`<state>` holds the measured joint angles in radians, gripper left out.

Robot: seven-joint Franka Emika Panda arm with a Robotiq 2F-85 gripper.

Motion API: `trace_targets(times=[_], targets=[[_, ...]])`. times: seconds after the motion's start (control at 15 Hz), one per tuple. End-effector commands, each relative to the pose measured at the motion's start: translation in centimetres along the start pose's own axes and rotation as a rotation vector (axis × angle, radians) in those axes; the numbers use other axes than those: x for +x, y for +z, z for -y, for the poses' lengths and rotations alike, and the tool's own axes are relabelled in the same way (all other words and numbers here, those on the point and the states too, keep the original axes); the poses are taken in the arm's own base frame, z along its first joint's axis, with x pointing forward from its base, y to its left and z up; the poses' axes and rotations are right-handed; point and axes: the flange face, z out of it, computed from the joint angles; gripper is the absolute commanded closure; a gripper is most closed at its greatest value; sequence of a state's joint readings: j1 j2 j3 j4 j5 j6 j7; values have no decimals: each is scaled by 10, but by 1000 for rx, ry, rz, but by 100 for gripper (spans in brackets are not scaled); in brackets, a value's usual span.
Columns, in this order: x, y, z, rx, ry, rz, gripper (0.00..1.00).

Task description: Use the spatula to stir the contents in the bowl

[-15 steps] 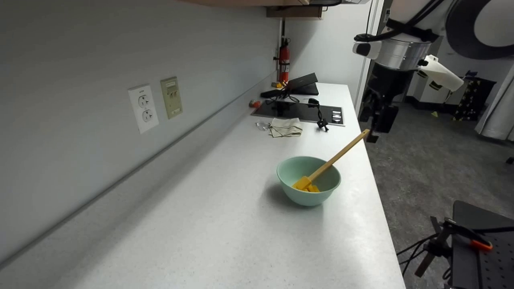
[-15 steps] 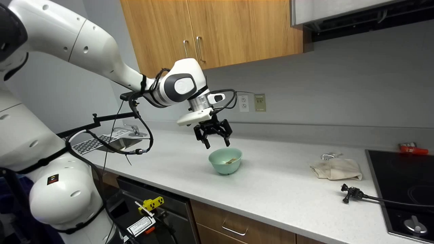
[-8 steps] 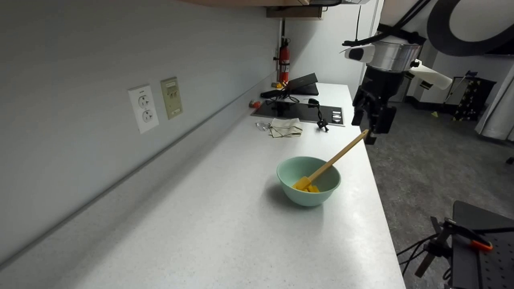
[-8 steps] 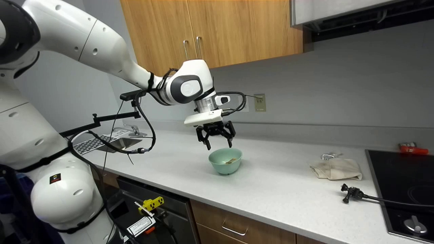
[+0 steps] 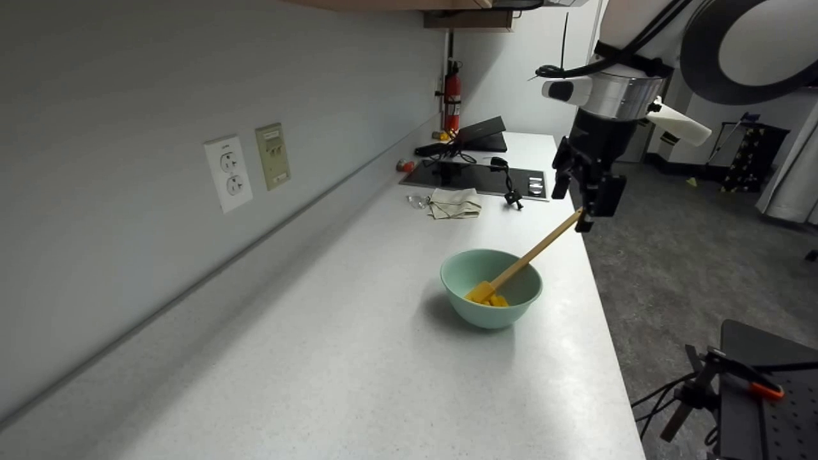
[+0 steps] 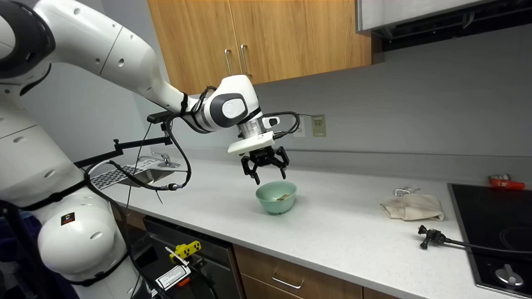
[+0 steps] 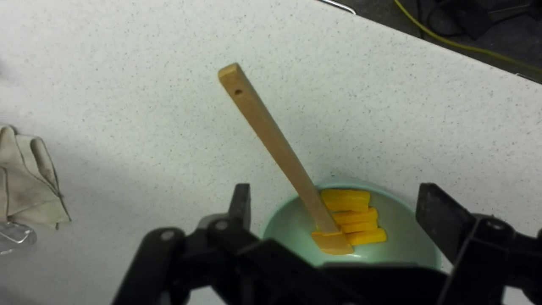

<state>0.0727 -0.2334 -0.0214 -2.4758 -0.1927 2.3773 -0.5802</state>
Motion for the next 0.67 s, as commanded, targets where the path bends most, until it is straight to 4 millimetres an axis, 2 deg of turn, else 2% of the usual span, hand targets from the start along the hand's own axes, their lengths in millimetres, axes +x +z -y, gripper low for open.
trace_targets(times=[0.0, 0.27, 0.6], targets=[[18, 6, 3, -58, -125, -16, 0], [24, 22, 5, -73, -213, -8, 0], [23, 41, -2, -71, -297, 50, 0]])
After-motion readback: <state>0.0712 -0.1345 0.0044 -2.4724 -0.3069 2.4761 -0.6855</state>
